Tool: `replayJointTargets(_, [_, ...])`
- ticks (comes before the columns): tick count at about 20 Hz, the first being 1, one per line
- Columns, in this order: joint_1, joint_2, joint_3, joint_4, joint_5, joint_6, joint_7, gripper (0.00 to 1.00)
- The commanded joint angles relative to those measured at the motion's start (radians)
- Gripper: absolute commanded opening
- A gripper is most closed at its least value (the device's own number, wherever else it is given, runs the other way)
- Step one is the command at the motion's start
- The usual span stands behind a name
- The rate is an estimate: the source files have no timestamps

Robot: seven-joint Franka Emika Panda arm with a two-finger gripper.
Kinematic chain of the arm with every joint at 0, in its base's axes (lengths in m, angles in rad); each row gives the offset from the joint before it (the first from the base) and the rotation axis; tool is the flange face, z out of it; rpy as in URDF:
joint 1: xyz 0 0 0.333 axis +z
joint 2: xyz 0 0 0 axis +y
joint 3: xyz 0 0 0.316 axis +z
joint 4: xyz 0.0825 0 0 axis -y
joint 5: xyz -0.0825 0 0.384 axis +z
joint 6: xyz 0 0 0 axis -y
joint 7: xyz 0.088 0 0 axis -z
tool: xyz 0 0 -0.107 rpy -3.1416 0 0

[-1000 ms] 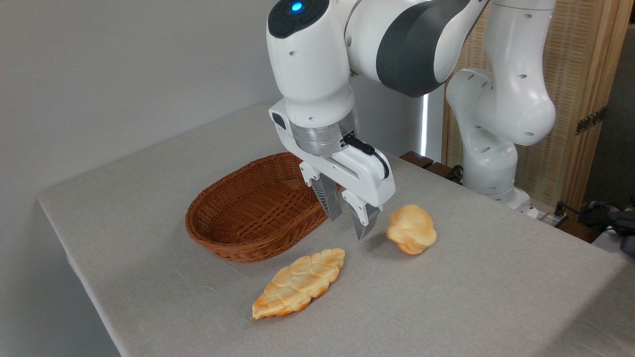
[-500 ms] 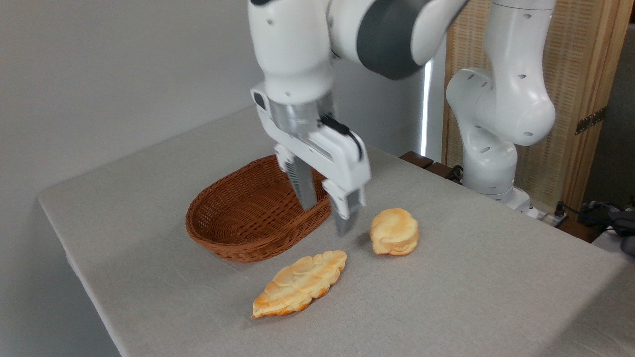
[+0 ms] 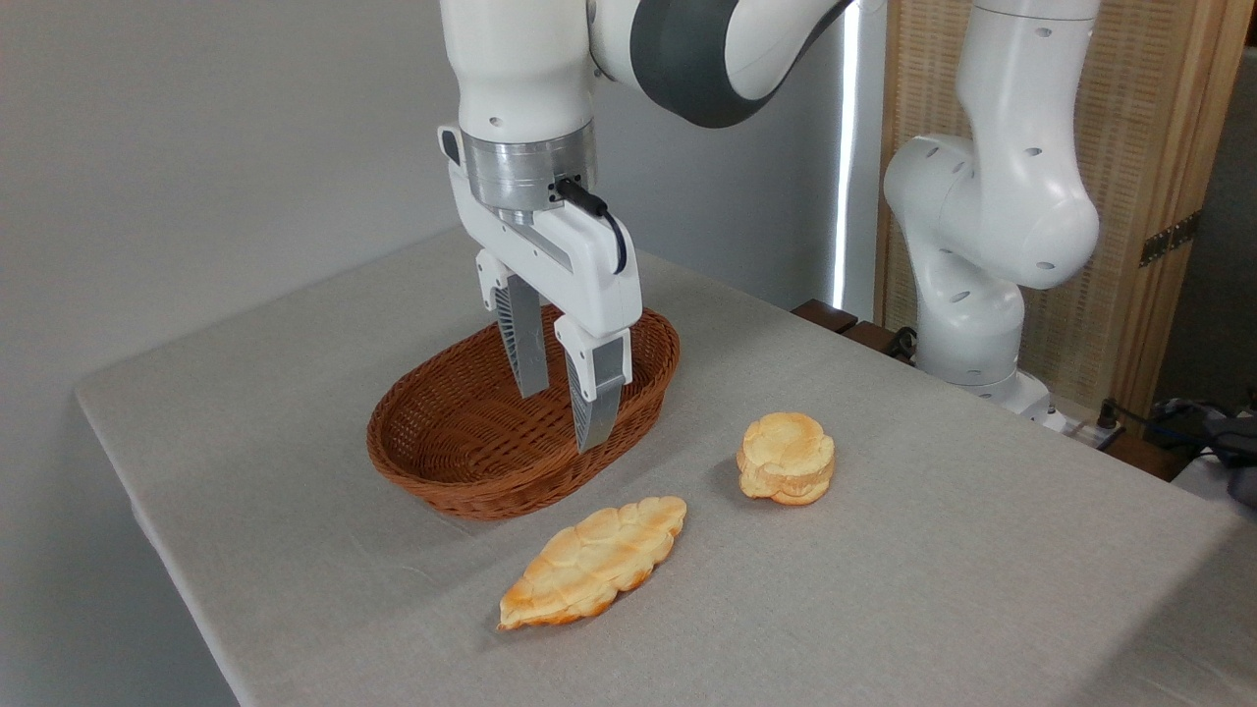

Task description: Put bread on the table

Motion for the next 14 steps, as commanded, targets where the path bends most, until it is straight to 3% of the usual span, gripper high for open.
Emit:
replayJointTargets(1, [-0.002,-0.004,-0.001,0.004,0.014,0.016,-0.111,1.0])
replayJointTargets(11, [-0.002,-0.004,0.0,0.004,0.019,0.025,-0.15,1.0])
replayJointTargets(14, [-0.002,-0.007,-0.001,0.004,0.087,0.024,-0.199,1.0])
